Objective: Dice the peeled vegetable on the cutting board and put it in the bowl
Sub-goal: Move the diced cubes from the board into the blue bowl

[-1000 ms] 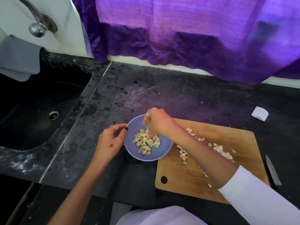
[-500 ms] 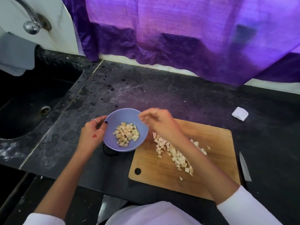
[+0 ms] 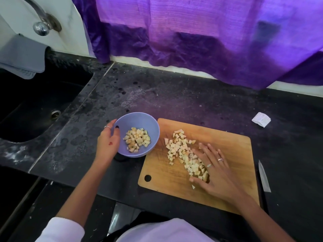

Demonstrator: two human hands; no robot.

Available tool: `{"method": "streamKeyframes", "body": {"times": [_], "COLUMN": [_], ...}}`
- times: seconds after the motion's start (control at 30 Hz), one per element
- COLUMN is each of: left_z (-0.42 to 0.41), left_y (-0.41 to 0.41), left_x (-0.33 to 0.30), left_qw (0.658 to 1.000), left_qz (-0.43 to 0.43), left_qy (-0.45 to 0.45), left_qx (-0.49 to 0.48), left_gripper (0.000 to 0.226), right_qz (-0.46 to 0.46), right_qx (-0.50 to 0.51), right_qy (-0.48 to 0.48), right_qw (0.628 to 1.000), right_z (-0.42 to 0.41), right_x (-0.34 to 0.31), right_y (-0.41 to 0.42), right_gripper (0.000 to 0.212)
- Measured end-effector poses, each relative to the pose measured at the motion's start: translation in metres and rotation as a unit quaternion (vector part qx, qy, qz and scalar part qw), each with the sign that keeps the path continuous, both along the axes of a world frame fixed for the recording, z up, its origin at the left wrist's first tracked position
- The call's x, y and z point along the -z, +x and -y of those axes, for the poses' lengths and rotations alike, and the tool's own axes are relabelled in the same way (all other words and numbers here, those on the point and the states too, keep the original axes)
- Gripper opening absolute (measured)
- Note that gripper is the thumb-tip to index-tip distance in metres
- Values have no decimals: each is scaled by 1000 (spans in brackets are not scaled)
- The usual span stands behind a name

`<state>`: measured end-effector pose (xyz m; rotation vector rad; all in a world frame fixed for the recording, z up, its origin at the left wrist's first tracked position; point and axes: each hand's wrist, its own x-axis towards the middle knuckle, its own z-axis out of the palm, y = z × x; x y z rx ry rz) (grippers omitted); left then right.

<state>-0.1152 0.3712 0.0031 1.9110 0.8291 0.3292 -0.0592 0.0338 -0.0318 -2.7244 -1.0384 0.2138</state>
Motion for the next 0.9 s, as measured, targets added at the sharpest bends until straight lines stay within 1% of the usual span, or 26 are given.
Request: {"method": "streamKeyframes", "body": {"times": [0.13, 0.23, 0.4, 0.47, 0.57, 0.63, 0.7, 0.77, 0.83, 0.9], "left_z": [-2, -2, 2, 3, 3, 2, 1, 0, 0, -1], "left_y": [2, 3, 5, 5, 7, 7, 6, 5, 5, 5], "left_x": [-2, -4, -8, -8, -9, -8, -8, -8, -9, -8], "left_qw": [1000, 1000, 1000, 1000, 999, 999, 999, 999, 999, 999], "left_qz": [-9, -8, -9, -11, -17, -21, -25, -33, -42, -48], "left_qy": [-6, -7, 13, 24, 27, 25, 21, 23, 26, 24], "left_qx": [1, -6, -3, -5, -11, -11, -11, -9, -6, -5], "left_gripper": [36, 35, 33, 33, 34, 34, 35, 36, 37, 38], "right_qz": [19, 34, 37, 37, 45, 83, 144, 195, 220, 220], "right_qx": [-15, -46, -81, -83, -79, -70, -59, -61, -81, -84], "right_qy": [3, -6, -17, 4, 64, 90, 108, 101, 84, 64], "right_qw": [1000, 998, 996, 996, 994, 990, 982, 974, 969, 970], "right_z": [-23, -41, -62, -61, -54, -51, -50, -53, -58, -64], "right_x": [-1, -2, -2, 0, 4, 7, 8, 8, 9, 9], "right_y": [12, 22, 32, 32, 27, 24, 21, 21, 24, 28], "right_gripper": [73, 67, 55, 52, 47, 44, 41, 37, 30, 25]}}
